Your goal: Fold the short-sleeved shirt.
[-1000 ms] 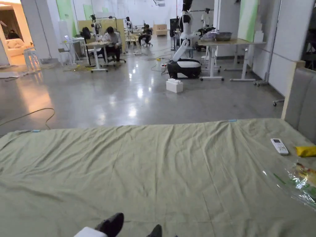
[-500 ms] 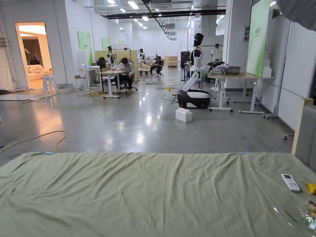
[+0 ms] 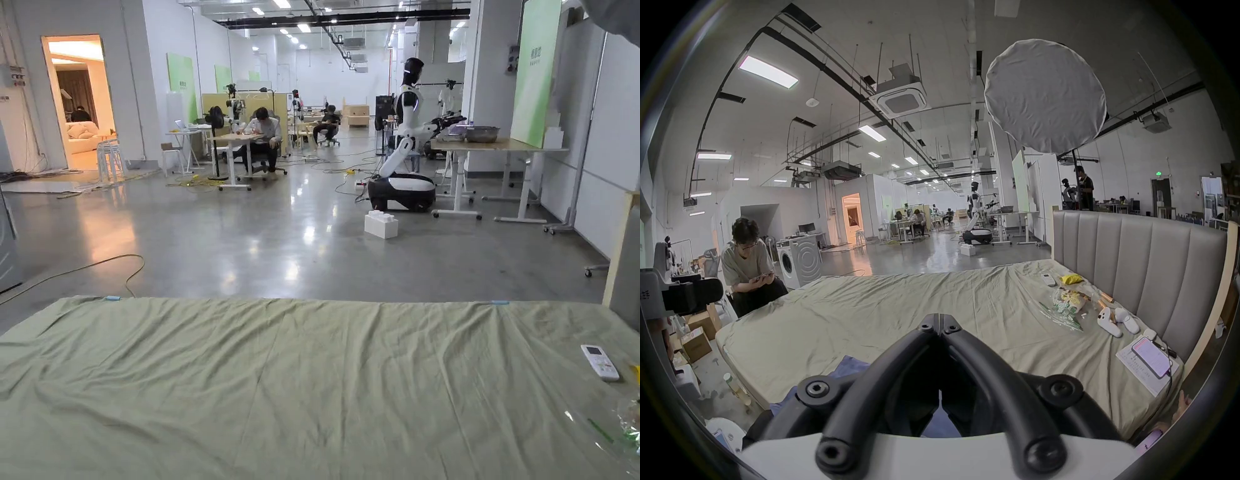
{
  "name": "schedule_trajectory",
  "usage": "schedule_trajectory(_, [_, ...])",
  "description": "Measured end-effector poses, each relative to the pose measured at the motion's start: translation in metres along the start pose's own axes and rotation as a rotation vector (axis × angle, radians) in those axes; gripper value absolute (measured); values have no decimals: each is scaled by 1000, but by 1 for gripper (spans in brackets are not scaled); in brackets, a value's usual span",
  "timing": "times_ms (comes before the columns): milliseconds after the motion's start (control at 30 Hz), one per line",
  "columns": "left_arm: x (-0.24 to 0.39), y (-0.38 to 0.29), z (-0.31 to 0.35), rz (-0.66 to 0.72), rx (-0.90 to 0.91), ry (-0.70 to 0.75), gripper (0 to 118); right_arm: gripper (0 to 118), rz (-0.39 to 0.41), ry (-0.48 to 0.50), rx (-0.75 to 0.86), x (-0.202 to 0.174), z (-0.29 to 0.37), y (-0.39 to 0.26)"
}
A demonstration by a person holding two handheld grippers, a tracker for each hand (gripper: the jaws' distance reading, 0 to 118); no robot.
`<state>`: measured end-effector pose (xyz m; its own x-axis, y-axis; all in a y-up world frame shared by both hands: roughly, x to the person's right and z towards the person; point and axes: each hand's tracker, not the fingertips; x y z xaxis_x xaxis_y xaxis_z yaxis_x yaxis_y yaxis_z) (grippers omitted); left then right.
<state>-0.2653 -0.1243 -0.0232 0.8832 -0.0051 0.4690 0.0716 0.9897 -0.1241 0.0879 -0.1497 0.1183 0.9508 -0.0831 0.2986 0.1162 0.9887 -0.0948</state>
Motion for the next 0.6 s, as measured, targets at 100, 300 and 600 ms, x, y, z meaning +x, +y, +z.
schedule_trajectory(100, [-2,-3,-10,-1,-27,-10,0,0,-1,1,-10,1,-1,-2])
schedule_trajectory(300, [-15,-17,-57,29,-174,-47,0,0,3,-15,-68,11,-4,-14])
schedule_trajectory(600, [-25,-81,-220,183,-542,-204,70,0,-27,-68,-173,32,-11,-42])
